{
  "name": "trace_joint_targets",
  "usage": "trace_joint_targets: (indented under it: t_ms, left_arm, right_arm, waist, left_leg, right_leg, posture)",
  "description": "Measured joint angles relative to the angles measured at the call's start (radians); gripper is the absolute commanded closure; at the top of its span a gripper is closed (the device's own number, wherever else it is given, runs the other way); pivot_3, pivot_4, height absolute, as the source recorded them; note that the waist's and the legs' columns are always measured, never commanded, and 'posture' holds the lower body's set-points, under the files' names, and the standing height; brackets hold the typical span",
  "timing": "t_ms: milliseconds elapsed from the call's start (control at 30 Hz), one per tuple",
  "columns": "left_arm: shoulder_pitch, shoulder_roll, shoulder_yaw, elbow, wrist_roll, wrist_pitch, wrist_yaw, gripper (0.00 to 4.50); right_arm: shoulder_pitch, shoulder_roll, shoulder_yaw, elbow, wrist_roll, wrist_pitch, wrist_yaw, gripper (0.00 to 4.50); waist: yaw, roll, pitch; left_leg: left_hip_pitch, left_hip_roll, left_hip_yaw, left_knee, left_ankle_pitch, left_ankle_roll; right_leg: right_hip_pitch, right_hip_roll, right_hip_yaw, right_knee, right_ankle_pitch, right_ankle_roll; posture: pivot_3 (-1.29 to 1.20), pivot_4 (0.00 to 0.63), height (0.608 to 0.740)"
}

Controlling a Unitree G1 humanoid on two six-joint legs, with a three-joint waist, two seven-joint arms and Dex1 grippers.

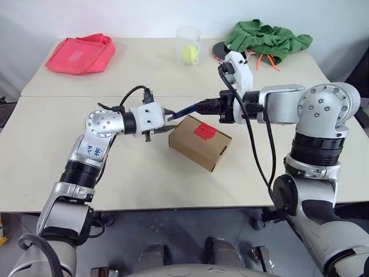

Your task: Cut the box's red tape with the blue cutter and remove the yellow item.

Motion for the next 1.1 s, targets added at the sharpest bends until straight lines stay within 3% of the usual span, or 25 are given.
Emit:
trace_joint_targets:
  t_ms: [200,433,667,867,1100]
  left_arm:
    - [-0.005,0.004,0.047,0.000,-0.065,0.122,-0.017,0.01]
    - [-0.023,0.013,0.100,0.003,-0.127,0.227,-0.042,0.00]
    - [-0.047,0.090,0.173,0.024,-0.195,0.329,-0.100,0.00]
    - [-0.045,0.113,0.186,0.001,-0.288,0.507,-0.192,0.00]
    - [-0.044,0.023,0.137,-0.054,-0.344,0.586,-0.255,0.00]
  right_arm:
    - [-0.001,-0.051,0.007,-0.005,-0.012,-0.001,0.038,4.32]
    - [-0.002,-0.080,0.032,-0.005,-0.015,-0.016,0.070,4.32]
    - [-0.005,-0.154,0.034,-0.005,-0.034,-0.023,0.088,4.32]
    - [-0.014,-0.227,0.014,-0.038,-0.033,-0.011,0.116,4.32]
    - [0.055,-0.340,0.017,-0.218,-0.011,-0.082,0.192,4.32]
  waist:
    - [0.000,0.000,0.000]
    - [0.000,0.000,0.000]
    - [0.000,0.000,0.000]
    - [0.002,0.000,0.000]
    - [0.005,0.000,0.000]
  left_leg:
    - [0.000,0.000,0.000,0.000,0.000,0.000]
    - [0.000,0.000,0.000,0.000,0.000,0.000]
    - [0.000,0.000,0.000,0.000,0.000,0.000]
    - [0.000,0.000,0.000,0.000,0.000,0.000]
    - [0.000,-0.001,0.000,0.001,0.000,0.000]
  right_leg:
    - [0.000,0.000,0.000,0.000,0.000,0.000]
    - [0.000,0.000,0.000,0.000,0.000,0.000]
    - [0.000,0.000,0.000,0.000,0.000,0.000]
    - [0.000,0.000,0.000,0.000,0.000,0.000]
    - [0.000,0.000,0.001,0.000,0.000,0.000]
  posture:
    - [0.00,0.150,0.740]
    - [0.00,0.150,0.740]
    - [0.00,0.150,0.740]
    - [0.00,0.150,0.740]
    - [0.00,0.150,0.740]
